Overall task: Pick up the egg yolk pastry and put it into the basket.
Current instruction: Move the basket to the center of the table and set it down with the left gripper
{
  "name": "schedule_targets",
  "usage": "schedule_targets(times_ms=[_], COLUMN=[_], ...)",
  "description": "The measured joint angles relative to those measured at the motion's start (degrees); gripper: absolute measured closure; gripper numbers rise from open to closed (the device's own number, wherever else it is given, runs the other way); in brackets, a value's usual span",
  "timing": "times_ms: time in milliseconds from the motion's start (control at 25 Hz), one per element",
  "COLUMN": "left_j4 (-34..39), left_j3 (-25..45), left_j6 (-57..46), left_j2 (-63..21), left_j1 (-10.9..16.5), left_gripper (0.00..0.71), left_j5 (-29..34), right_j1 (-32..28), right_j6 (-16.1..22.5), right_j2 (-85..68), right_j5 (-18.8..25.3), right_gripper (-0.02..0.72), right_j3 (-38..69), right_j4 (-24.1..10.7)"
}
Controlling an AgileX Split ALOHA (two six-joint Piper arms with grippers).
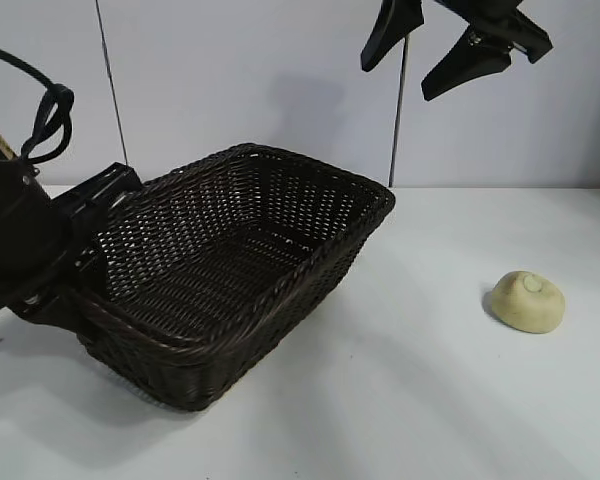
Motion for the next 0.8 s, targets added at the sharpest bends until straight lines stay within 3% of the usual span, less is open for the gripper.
schedule_targets(times_ms=[320, 640, 800], left_j4=[-1.6, -12.7, -15.3], left_j3=[-6.5, -10.5, -12.1], left_j6=[10.8, 35.2, 45.7], left_j2=[0.0, 0.0, 0.1], left_j1=[1.3, 10.7, 14.1], left_gripper=[0.609, 0.609, 0.609], left_j5=[6.1, 13.8, 18.2], right_j1=[0.0, 0.0, 0.0], right_j6=[0.0, 0.0, 0.0], right_j2=[0.0, 0.0, 0.0], right_j5=[0.1, 0.1, 0.1], right_gripper=[0.208, 0.208, 0.208], right_j3=[0.0, 0.0, 0.0], right_j4=[0.0, 0.0, 0.0])
